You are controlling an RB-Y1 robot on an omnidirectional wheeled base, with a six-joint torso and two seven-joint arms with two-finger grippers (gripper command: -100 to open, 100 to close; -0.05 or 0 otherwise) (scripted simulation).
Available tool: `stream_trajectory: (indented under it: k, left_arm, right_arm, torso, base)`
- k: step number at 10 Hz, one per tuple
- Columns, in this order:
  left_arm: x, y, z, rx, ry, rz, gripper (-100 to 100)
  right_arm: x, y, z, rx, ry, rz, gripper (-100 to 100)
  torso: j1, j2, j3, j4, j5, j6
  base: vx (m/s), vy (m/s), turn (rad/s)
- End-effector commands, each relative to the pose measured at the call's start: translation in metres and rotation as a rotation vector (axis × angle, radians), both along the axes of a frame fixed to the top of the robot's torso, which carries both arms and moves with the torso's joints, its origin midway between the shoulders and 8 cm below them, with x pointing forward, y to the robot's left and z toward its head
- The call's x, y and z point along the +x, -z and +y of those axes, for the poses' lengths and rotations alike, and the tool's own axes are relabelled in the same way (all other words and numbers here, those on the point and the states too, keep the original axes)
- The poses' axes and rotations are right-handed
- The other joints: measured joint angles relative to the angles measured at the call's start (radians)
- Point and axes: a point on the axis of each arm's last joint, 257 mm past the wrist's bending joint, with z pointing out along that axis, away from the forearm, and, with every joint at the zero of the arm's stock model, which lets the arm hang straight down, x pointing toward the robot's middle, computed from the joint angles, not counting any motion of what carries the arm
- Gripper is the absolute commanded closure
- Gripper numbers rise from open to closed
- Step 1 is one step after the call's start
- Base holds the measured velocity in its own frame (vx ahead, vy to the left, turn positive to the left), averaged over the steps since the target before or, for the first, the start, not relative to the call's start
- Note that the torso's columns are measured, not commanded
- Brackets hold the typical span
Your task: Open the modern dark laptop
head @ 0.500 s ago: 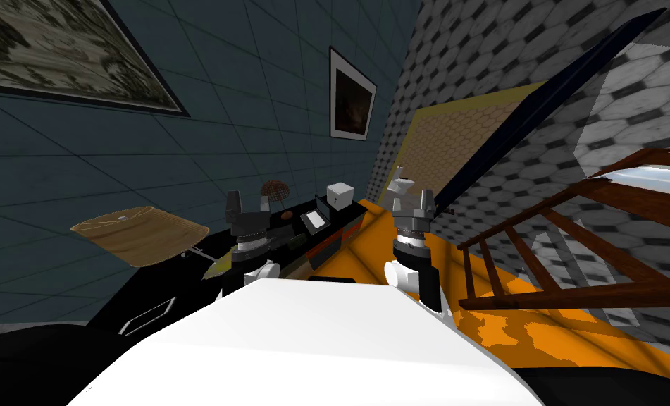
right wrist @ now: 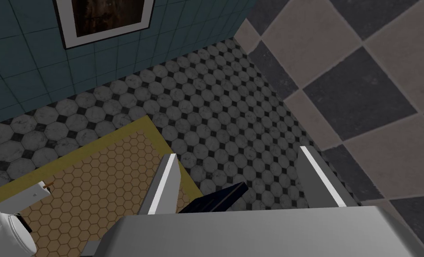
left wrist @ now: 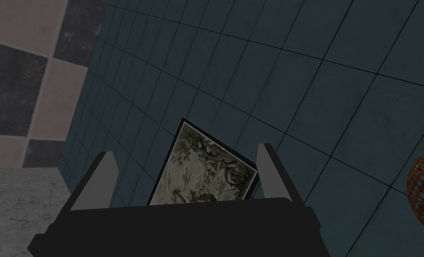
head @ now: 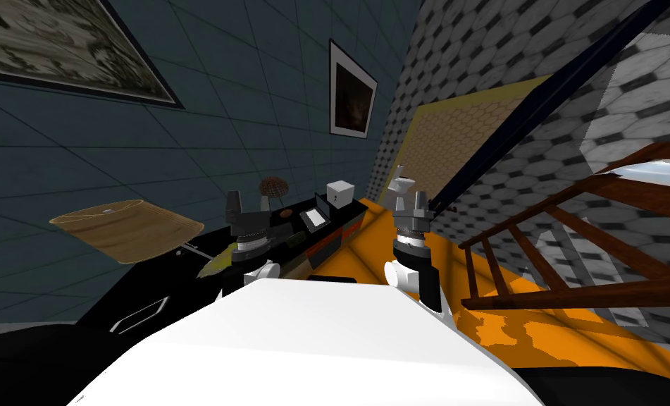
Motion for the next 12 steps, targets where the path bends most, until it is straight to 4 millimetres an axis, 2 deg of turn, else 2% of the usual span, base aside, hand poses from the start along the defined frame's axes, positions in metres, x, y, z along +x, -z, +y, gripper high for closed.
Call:
stream_trajectory:
  k: [1, 4, 5, 6, 8, 11, 12]
  left_arm:
    - [0.0, 0.0, 0.0, 0.0, 0.0, 0.0, 0]
    - [0.0, 0.0, 0.0, 0.0, 0.0, 0.0, 0]
    - [0.004, 0.004, -0.002, 0.019, 0.016, 0.016, -100]
    - [0.007, 0.007, -0.003, 0.029, 0.028, 0.029, -100]
    - [0.015, 0.017, -0.002, 0.042, 0.048, 0.064, -100]
    - [0.036, 0.044, 0.01, 0.023, 0.071, 0.148, -100]
    - [0.047, 0.06, 0.019, -0.002, 0.076, 0.193, -100]
  right_arm:
    - [0.0, 0.0, 0.0, 0.0, 0.0, 0.0, 0]
    - [0.0, 0.0, 0.0, 0.0, 0.0, 0.0, 0]
    - [0.0, 0.0, 0.0, 0.0, 0.0, 0.0, 0]
    - [0.0, 0.0, 0.0, 0.0, 0.0, 0.0, 0]
    - [0.0, 0.0, 0.0, 0.0, 0.0, 0.001, 0]
    - [0.0, 0.0, 0.0, 0.0, 0.0, 0.001, 0]
    - [0.0, 0.0, 0.0, 0.0, 0.0, 0.001, 0]
  torso:
    - [0.0, 0.074, -0.147, 0.074, 0.0, 0.0]
    - [0.0, 0.296, -0.59, 0.295, 0.0, 0.0]
    - [0.0, 0.369, -0.738, 0.369, 0.0, 0.0]
    - [-0.001, 0.402, -0.807, 0.402, 0.0, 0.0]
    - [-0.002, 0.413, -0.832, 0.414, -0.001, 0.0]
    - [-0.003, 0.413, -0.834, 0.415, -0.001, 0.0]
    - [-0.001, 0.416, -0.832, 0.416, 0.0, 0.0]
  base:
    - [0.0, 0.0, 0.0]
    - [0.0, 0.0, 0.0]
    - [0.023, -0.016, 0.018]
    - [0.037, -0.044, 0.039]
    - [0.061, -0.064, 0.045]
    - [0.126, -0.147, 0.088]
    - [0.144, -0.204, 0.121]
